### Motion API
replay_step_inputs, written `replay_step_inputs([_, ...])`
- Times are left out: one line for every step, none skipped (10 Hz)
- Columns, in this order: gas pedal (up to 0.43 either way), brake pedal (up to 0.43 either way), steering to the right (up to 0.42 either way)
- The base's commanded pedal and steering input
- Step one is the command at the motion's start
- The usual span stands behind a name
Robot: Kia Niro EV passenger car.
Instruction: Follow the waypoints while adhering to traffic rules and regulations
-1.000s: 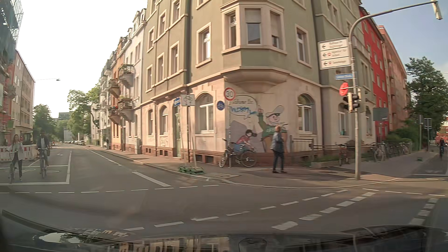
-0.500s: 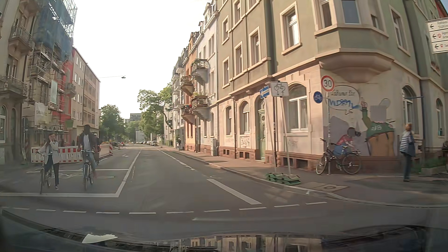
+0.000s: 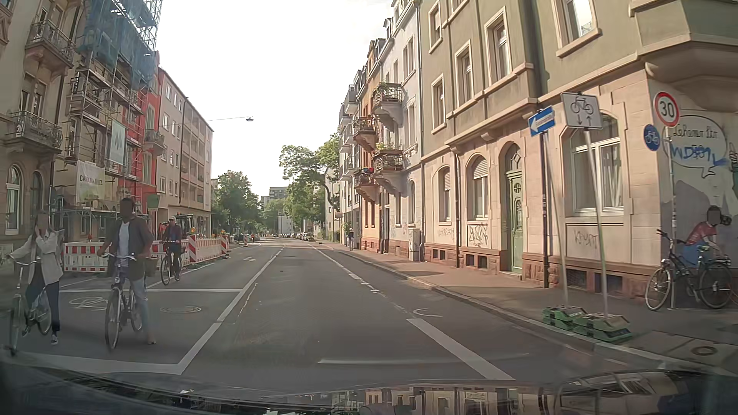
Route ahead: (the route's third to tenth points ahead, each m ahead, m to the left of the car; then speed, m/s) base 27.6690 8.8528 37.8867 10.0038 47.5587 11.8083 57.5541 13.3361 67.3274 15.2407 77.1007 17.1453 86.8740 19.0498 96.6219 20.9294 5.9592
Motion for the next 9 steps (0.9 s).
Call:
replay_step_inputs([0.11,0.0,-0.121])
replay_step_inputs([0.098,0.0,-0.118])
replay_step_inputs([0.098,0.0,-0.114])
replay_step_inputs([0.098,0.0,-0.109])
replay_step_inputs([0.098,0.0,-0.102])
replay_step_inputs([0.098,0.0,-0.094])
replay_step_inputs([0.098,0.0,-0.087])
replay_step_inputs([0.098,0.0,-0.078])
replay_step_inputs([0.098,0.0,-0.073])
